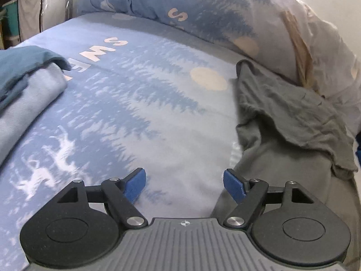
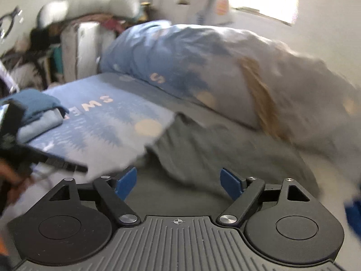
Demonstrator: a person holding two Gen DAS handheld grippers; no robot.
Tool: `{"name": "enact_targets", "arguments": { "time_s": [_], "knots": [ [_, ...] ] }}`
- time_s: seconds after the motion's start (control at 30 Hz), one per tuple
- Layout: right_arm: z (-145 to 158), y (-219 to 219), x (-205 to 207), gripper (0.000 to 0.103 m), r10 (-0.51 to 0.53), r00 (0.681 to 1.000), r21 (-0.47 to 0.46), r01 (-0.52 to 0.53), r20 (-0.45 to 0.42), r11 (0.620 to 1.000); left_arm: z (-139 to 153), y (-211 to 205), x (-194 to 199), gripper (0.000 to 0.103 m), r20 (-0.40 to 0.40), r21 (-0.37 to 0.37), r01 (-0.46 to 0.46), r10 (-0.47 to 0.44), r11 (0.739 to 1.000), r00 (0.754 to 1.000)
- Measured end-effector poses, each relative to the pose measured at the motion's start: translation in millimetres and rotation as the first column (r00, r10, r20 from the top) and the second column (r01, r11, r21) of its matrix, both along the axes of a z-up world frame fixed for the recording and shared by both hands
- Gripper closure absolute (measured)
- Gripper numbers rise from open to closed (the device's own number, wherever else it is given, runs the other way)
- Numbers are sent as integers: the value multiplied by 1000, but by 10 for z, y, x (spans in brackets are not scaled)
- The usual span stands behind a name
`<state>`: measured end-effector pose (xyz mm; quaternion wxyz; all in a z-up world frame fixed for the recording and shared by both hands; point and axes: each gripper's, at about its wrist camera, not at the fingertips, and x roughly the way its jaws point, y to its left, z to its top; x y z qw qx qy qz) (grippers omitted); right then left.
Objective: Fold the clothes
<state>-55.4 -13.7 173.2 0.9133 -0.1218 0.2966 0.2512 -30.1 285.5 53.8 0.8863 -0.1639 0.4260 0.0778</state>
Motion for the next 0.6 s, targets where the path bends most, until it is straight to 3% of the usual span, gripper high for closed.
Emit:
{"name": "enact_targets", "arguments": {
  "time_s": [0.17,0.27,0.37,0.47,0.6],
  "knots": [
    [63,-839,-844,14,-168,985,28,169,-33,985,-57,-125,-204,21,-48,72,44,-40,996,998],
    [70,-1237,-1195,14,-249,966,45,252,-62,967,-77,-229,-350,21,-61,132,85,-77,988,995],
    [137,-1575,-1481,14,-311,947,94,317,-76,944,-50,-250,-540,21,-53,142,112,-105,983,993],
    [200,-1828,-1750,13,-353,933,115,358,-63,926,-26,-165,-807,13,-16,84,83,-82,993,997],
    [186,-2068,-2068,13,-375,924,135,381,-71,915,-58,-17,-1168,13,25,-46,80,-79,996,997]
  ]
}}
